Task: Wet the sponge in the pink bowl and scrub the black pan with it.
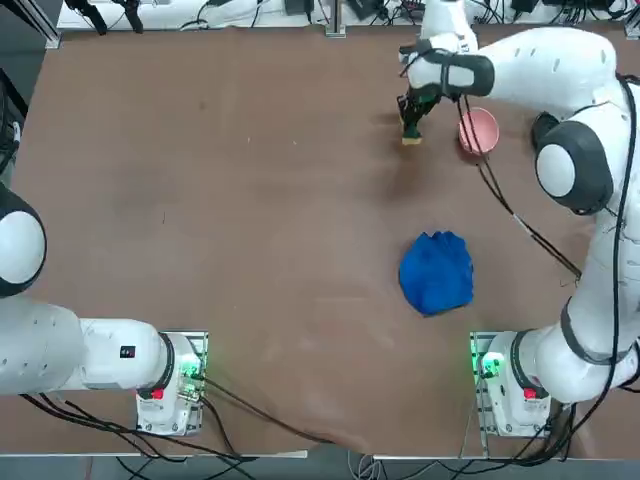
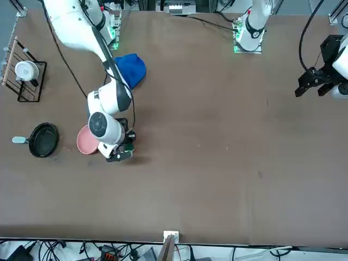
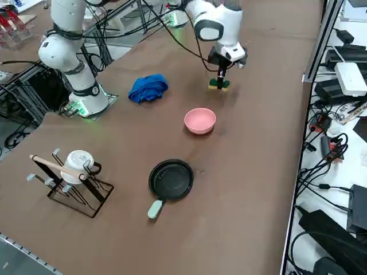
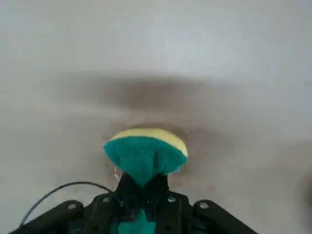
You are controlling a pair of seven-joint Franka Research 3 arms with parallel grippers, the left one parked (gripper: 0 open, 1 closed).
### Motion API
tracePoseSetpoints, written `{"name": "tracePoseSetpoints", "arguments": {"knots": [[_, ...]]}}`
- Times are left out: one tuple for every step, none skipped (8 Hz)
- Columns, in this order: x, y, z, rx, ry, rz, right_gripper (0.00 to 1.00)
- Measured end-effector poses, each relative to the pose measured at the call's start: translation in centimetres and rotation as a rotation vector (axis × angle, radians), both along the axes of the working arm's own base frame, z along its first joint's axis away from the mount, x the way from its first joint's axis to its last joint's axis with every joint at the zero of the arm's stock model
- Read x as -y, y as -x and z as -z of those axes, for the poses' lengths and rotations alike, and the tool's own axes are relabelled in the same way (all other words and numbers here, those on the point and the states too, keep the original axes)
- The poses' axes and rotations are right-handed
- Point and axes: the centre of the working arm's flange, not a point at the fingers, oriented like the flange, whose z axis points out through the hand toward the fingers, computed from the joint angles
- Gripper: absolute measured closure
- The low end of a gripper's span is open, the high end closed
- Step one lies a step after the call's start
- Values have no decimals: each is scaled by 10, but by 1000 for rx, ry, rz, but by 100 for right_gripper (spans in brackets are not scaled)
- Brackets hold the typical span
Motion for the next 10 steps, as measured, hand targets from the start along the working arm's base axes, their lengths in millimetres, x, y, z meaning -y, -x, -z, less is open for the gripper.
{"name": "tracePoseSetpoints", "arguments": {"knots": [[-5,11,13,-3,6,25,93],[-11,22,23,-16,14,37,93],[-15,30,29,-28,21,36,91],[-15,34,31,-33,25,34,89],[-12,35,30,-33,28,36,85],[-10,35,29,-32,30,39,69],[-8,34,27,-29,30,41,52],[-8,32,21,-17,26,42,35],[-7,27,6,9,17,46,15],[-3,20,-20,46,6,52,0]]}}
